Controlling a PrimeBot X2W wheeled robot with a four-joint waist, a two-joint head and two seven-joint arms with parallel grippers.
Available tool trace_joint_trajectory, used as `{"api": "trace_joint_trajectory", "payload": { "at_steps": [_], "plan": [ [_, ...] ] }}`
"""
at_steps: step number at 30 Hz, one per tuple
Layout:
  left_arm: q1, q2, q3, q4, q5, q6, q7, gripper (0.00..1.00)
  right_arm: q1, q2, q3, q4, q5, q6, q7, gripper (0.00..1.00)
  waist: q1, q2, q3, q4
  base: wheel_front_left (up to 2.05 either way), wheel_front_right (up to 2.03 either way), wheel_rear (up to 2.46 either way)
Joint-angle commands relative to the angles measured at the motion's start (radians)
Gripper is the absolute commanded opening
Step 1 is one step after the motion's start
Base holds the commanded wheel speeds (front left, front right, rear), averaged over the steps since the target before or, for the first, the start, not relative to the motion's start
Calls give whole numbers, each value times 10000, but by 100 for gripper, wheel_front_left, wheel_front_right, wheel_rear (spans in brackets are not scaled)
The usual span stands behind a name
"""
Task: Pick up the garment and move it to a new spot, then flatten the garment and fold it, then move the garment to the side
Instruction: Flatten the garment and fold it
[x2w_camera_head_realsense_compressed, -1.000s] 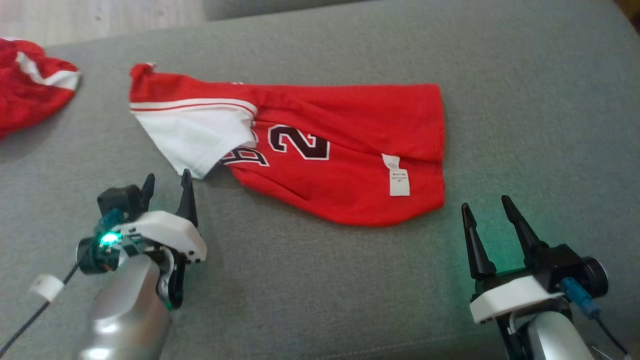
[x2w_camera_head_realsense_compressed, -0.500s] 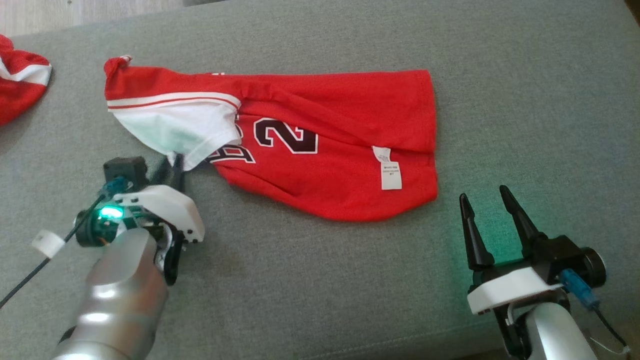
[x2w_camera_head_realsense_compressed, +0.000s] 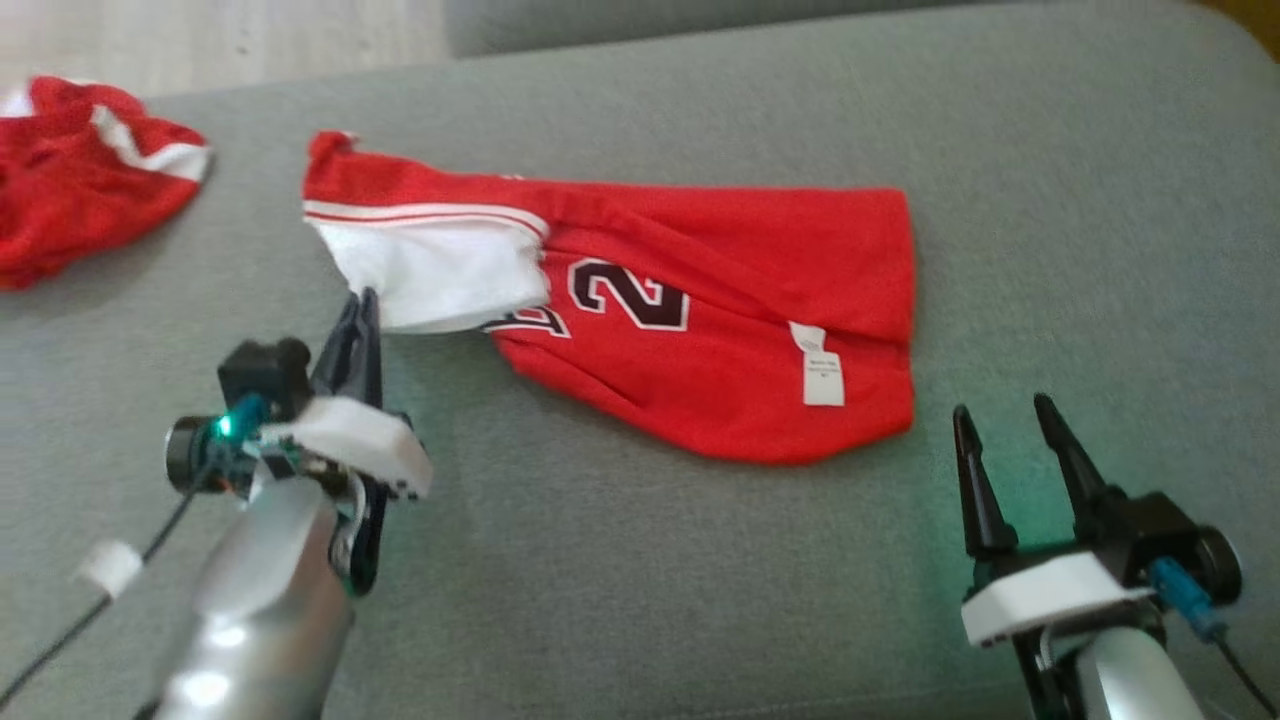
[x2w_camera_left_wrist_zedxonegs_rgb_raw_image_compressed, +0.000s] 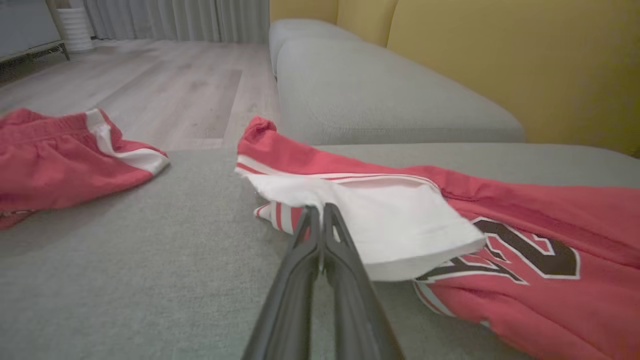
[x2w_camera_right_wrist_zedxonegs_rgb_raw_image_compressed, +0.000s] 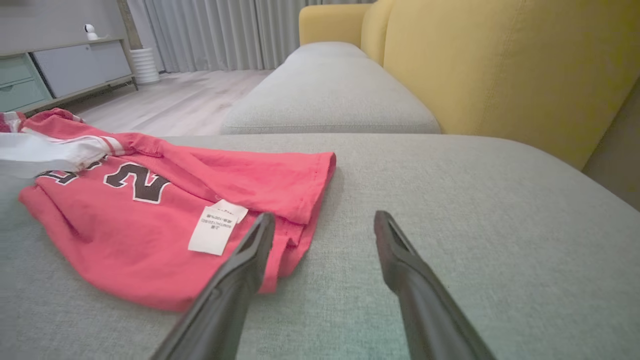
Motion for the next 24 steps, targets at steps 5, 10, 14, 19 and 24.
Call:
{"api": "trace_joint_trajectory", "payload": {
  "at_steps": [5,10,14,19,24],
  "plan": [
    [1362,707,472,-2363,133,418,-118,0,152,-56,69,-197,108,-7,-109,100,1,0,-700,594,0,0,0],
    [3257,1151,628,-4646,-154,1019,461,0,335,-56,-105,-106,77,-7,-109,100,1,0,-1030,775,0,0,0],
    [4421,1334,635,-5686,-354,1430,1022,0,365,-56,-210,-40,22,-7,-109,100,1,0,-1126,749,0,0,0],
    [5002,1120,598,-5812,-606,1654,1200,0,301,-56,-212,12,-25,-7,-109,100,1,0,-1112,595,0,0,0],
    [5023,837,648,-5273,-797,1639,904,0,228,-56,-131,84,-85,-7,-109,100,1,0,-1101,454,0,0,0]
  ]
}}
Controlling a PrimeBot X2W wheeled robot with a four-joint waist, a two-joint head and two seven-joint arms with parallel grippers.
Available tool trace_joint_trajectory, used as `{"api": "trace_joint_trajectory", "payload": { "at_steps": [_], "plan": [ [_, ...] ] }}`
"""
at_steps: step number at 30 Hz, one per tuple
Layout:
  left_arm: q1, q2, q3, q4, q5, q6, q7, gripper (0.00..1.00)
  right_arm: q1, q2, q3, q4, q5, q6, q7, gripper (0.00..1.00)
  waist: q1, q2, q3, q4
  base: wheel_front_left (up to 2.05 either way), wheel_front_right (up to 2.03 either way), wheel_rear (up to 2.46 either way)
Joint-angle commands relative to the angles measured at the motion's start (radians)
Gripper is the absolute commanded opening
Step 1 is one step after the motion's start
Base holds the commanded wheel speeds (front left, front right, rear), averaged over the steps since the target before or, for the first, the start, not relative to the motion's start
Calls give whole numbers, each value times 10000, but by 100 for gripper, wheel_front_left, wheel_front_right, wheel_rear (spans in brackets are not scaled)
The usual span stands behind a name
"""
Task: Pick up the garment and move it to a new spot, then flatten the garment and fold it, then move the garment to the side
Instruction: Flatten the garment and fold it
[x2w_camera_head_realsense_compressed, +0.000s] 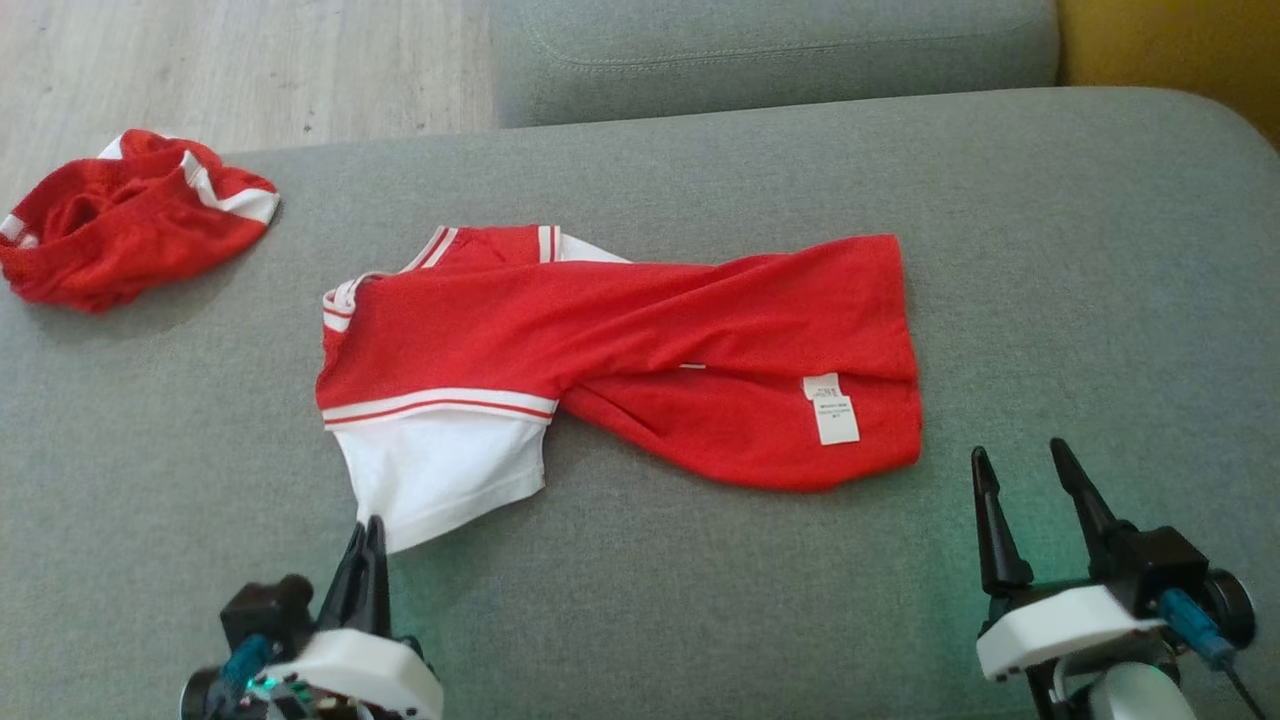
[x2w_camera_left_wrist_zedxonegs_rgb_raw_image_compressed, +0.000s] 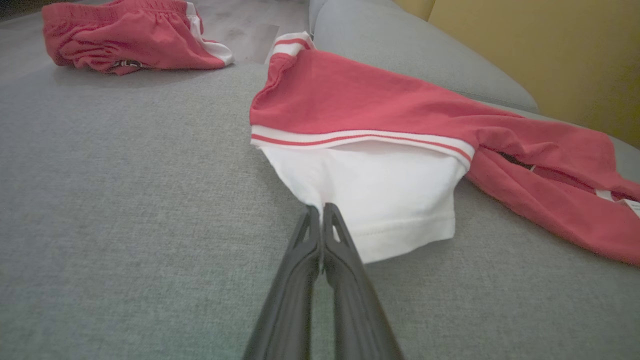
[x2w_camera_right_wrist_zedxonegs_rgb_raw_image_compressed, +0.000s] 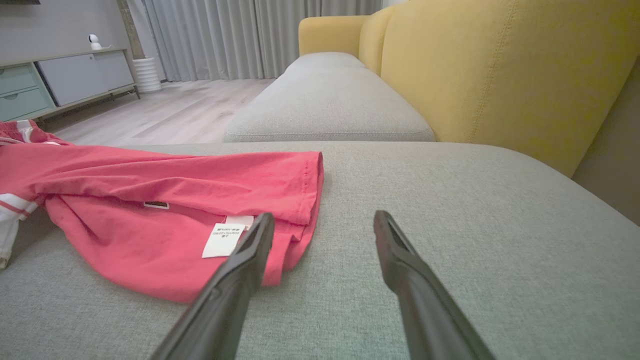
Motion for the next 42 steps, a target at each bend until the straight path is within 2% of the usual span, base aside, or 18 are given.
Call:
{"api": "trace_joint_trajectory", "payload": {
  "at_steps": [1,2,10,25,42],
  "plan": [
    [-390,52,451,-13,-77,35,-305,20,-280,-60,260,-261,-80,-7,-109,100,0,-1,-13,-46,0,0,0],
    [-445,2,493,231,-69,29,-508,100,-272,-60,263,-247,-115,-7,-109,100,0,-1,-56,-71,0,0,0],
    [-312,-90,686,660,28,-43,-1044,100,-25,-60,244,-186,-157,-7,-109,100,0,-1,-570,18,0,0,0],
    [978,-503,764,-286,513,-137,-1206,100,447,-60,473,-207,220,-7,-109,100,0,-1,-1422,507,0,0,0],
    [1156,-673,906,-688,856,-153,-1210,100,296,-60,956,67,502,-7,-109,100,0,-1,-1579,586,0,0,0]
  ]
}}
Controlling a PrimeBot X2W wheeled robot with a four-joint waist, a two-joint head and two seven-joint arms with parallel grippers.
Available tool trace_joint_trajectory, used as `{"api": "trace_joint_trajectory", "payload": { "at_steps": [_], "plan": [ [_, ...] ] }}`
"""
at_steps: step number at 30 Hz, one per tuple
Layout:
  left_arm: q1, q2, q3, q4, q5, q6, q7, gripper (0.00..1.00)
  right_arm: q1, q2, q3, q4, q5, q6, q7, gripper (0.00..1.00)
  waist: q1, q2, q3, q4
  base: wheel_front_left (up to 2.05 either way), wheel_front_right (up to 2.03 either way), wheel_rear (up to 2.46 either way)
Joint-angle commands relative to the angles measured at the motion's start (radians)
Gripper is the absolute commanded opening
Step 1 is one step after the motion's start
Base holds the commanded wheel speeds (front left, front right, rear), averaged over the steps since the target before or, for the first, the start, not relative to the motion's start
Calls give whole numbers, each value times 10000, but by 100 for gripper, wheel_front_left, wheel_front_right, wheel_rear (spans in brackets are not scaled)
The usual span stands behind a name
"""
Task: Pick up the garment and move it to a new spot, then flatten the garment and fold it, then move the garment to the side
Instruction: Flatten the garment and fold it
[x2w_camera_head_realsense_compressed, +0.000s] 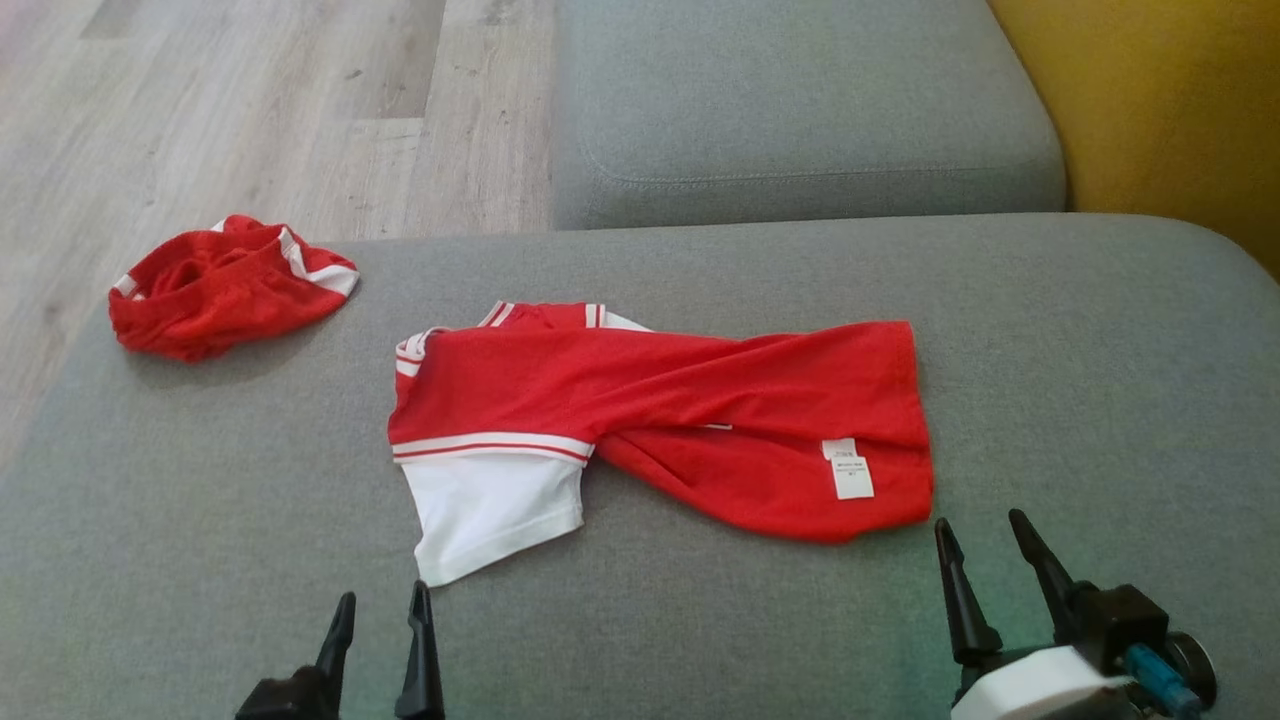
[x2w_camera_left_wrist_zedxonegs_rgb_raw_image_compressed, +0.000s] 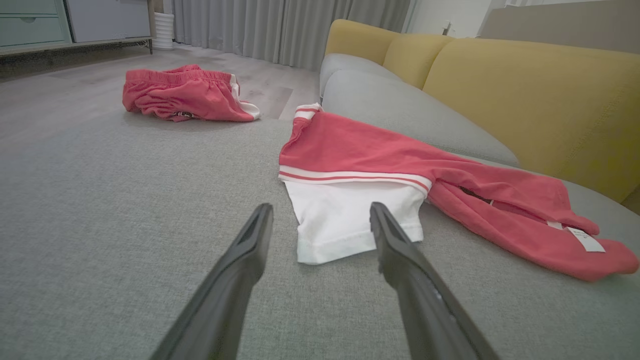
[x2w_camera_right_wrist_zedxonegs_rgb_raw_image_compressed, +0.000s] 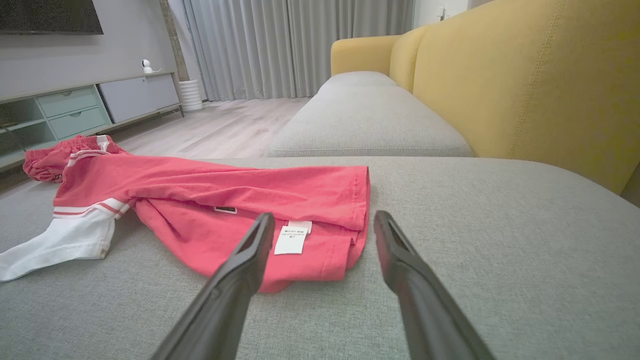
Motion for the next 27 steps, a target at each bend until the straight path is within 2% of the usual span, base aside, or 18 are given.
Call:
{"api": "trace_joint_trajectory", "payload": {
  "at_steps": [1,17,27],
  "plan": [
    [-464,-2,395,-246,93,-7,-125,100,-493,-60,264,-248,55,-7,-109,100,0,-1,10,-1,0,0,0],
    [-670,-5,400,-48,9,49,-112,100,-639,-60,350,-210,60,-7,-109,100,0,-1,319,-116,0,0,0],
    [-1864,-225,380,1477,-355,-225,429,100,-999,-60,571,-247,-132,-7,-109,100,0,-1,1111,-452,0,0,0]
  ]
}}
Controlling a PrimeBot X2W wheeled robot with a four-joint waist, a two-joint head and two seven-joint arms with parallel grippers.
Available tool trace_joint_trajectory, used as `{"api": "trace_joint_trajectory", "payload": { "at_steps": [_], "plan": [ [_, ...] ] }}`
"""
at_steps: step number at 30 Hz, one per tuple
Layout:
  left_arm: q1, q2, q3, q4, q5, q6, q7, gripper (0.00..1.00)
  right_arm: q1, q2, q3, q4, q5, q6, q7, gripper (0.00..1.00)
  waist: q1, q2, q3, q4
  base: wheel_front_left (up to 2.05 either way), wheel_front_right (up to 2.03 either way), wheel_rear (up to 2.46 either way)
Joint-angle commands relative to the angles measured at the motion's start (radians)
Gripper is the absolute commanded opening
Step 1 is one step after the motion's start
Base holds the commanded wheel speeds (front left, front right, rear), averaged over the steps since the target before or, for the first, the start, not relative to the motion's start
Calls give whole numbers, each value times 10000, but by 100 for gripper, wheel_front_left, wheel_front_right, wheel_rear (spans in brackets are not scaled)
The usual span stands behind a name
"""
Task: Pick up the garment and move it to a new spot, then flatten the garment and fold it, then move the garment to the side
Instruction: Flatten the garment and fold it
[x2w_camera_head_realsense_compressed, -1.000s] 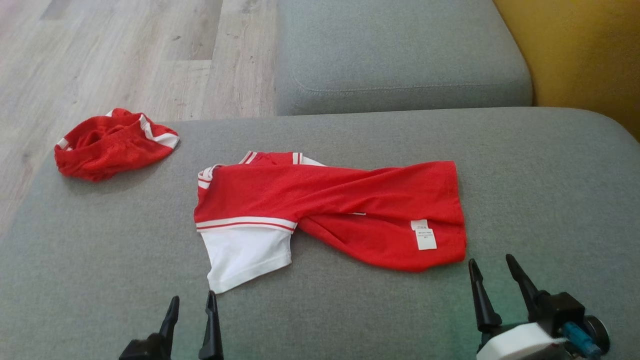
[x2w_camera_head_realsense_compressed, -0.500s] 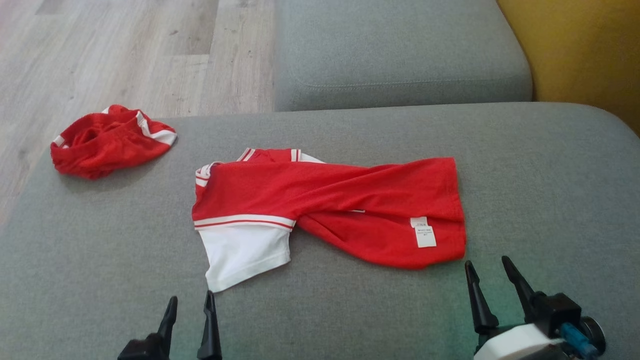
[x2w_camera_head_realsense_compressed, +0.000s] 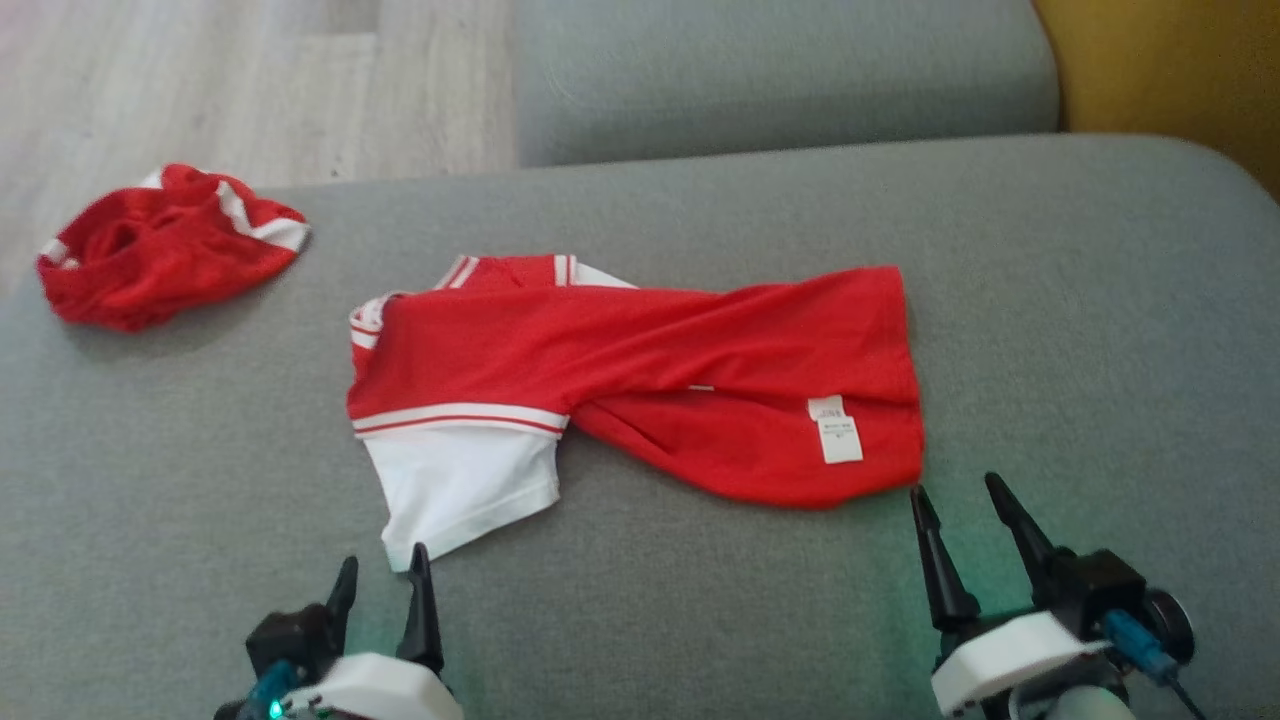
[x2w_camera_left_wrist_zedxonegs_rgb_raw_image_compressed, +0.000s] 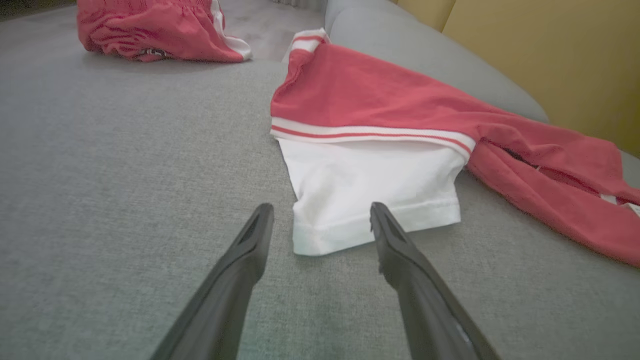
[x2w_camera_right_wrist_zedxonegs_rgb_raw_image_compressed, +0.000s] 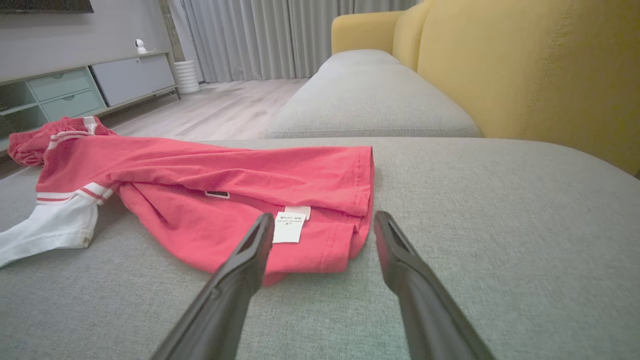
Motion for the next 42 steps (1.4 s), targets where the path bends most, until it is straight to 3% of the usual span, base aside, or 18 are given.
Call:
{"api": "trace_joint_trajectory", "payload": {
  "at_steps": [1,14,15,17,18,19,20,30,42],
  "plan": [
    [-641,-5,372,60,-119,-45,-12,100,-535,-60,296,-324,-109,-7,-109,100,-1,-1,265,-162,0,0,0],
    [-2045,-423,700,2010,-486,-233,-369,100,-1787,-60,497,-165,-71,-7,-87,100,-1,-1,1321,-398,0,0,0],
    [-2124,-458,692,2111,-495,-266,-390,92,-1950,-60,500,-104,-17,-7,-58,100,-1,-1,1377,-369,0,0,0],
    [-2285,-519,653,2316,-500,-349,-422,35,-2293,-60,492,63,89,-7,16,100,-1,-1,1471,-303,0,0,0],
    [-2365,-545,618,2419,-486,-384,-435,26,-2466,-60,452,186,141,-7,82,100,-1,-1,1511,-270,0,0,0],
    [-2444,-571,575,2521,-467,-417,-445,8,-2633,-60,377,346,174,-7,192,100,-1,-1,1553,-233,0,0,0],
    [-2524,-598,533,2616,-451,-451,-455,0,-2796,-60,315,525,246,-7,321,100,-1,-1,1596,-188,0,0,0],
    [-2858,-773,451,2629,-195,-647,-566,0,-3803,-60,128,2421,1194,-7,1965,100,-1,-1,1843,322,0,0,0],
    [-2148,-665,832,1101,461,-547,-573,0,-4743,-60,-97,3781,2523,-7,1621,100,-1,-1,1953,679,0,0,0]
  ]
}}
